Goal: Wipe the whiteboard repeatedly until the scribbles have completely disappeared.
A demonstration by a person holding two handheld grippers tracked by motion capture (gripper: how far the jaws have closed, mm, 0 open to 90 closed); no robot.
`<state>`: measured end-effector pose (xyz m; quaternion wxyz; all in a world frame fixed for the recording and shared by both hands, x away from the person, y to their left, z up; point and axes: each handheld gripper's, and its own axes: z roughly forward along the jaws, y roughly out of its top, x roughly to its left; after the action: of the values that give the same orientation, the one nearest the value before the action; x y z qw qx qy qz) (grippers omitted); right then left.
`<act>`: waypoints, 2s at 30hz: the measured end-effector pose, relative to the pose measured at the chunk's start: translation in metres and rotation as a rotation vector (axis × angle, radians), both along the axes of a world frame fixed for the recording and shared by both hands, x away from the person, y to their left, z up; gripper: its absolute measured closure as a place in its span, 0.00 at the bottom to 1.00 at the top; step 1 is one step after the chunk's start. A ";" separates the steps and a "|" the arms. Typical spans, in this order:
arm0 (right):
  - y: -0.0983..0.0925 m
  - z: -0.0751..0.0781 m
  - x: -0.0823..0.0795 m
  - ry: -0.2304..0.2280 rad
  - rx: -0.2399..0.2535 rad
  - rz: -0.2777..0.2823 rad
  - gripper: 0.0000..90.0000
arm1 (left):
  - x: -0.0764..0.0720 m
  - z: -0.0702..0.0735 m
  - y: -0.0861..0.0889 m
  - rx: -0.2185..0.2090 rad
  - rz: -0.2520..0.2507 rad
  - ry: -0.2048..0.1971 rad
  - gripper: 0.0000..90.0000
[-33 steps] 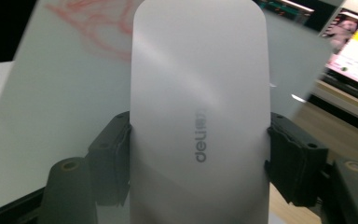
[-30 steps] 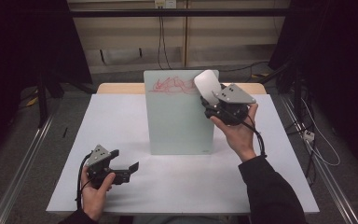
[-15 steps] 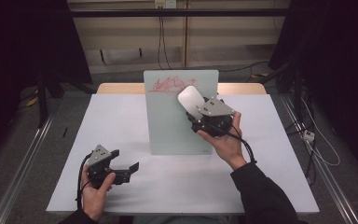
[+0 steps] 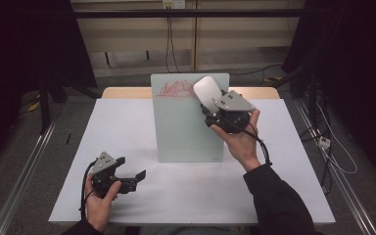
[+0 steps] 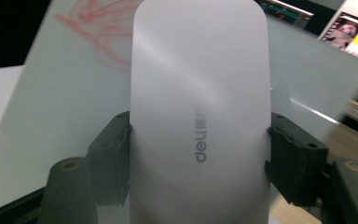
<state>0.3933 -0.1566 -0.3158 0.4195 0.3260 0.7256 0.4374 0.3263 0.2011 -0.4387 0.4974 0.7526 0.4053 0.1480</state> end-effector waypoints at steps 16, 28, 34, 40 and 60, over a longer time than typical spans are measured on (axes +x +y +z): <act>0.005 0.006 0.002 -0.015 -0.041 -0.010 0.35 | 0.000 0.000 0.000 0.005 -0.004 -0.001 0.05; 0.032 -0.007 0.001 0.007 -0.070 0.066 0.35 | 0.000 0.001 0.000 -0.002 -0.001 0.000 0.05; 0.038 -0.016 -0.002 0.035 -0.086 0.111 0.35 | 0.000 0.000 0.000 -0.001 -0.002 -0.001 0.05; 0.016 -0.002 0.000 -0.005 -0.055 0.028 0.35 | 0.000 0.001 0.001 -0.004 0.001 -0.002 0.05; 0.032 -0.014 -0.003 0.018 -0.076 0.065 0.35 | -0.001 0.001 -0.001 -0.003 -0.002 -0.002 0.05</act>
<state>0.3902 -0.1248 -0.3301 0.4107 0.2899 0.7556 0.4200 0.3257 0.2003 -0.4381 0.4990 0.7523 0.4041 0.1477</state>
